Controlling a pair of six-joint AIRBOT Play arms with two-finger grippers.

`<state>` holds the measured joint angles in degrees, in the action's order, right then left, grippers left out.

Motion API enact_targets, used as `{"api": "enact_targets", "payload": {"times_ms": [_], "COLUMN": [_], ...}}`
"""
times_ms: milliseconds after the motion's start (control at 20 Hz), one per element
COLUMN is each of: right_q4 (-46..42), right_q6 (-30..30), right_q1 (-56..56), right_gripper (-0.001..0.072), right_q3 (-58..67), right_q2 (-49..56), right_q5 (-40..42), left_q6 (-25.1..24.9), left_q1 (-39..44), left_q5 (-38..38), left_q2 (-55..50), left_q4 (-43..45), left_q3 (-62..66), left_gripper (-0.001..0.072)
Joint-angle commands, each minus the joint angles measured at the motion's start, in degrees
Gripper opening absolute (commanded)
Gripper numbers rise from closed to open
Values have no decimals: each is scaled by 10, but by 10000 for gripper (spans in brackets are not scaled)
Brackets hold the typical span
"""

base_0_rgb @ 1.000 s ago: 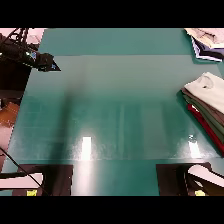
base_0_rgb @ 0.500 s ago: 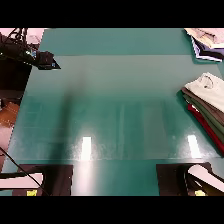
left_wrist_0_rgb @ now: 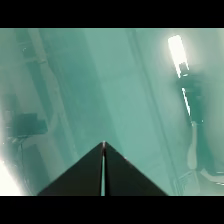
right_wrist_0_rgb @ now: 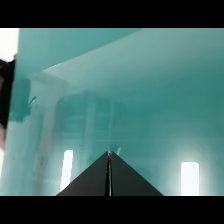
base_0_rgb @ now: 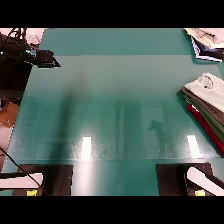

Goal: Fold the shirts.

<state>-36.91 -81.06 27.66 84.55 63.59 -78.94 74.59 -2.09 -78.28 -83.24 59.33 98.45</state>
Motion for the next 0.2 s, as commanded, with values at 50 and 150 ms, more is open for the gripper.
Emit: {"api": "enact_targets", "payload": {"times_ms": [50,150], "right_q4": [7,7], "right_q6": [1,1], "right_q1": [-82,-93], "right_gripper": [19,20], "right_q3": [0,0], "right_q2": [0,0], "right_q5": [32,34], "left_q6": [0,0], "left_q1": [0,0], "left_q5": [3,3], "left_q2": [0,0], "left_q4": [0,0], "left_q3": [0,0], "left_gripper": [29,29]}}
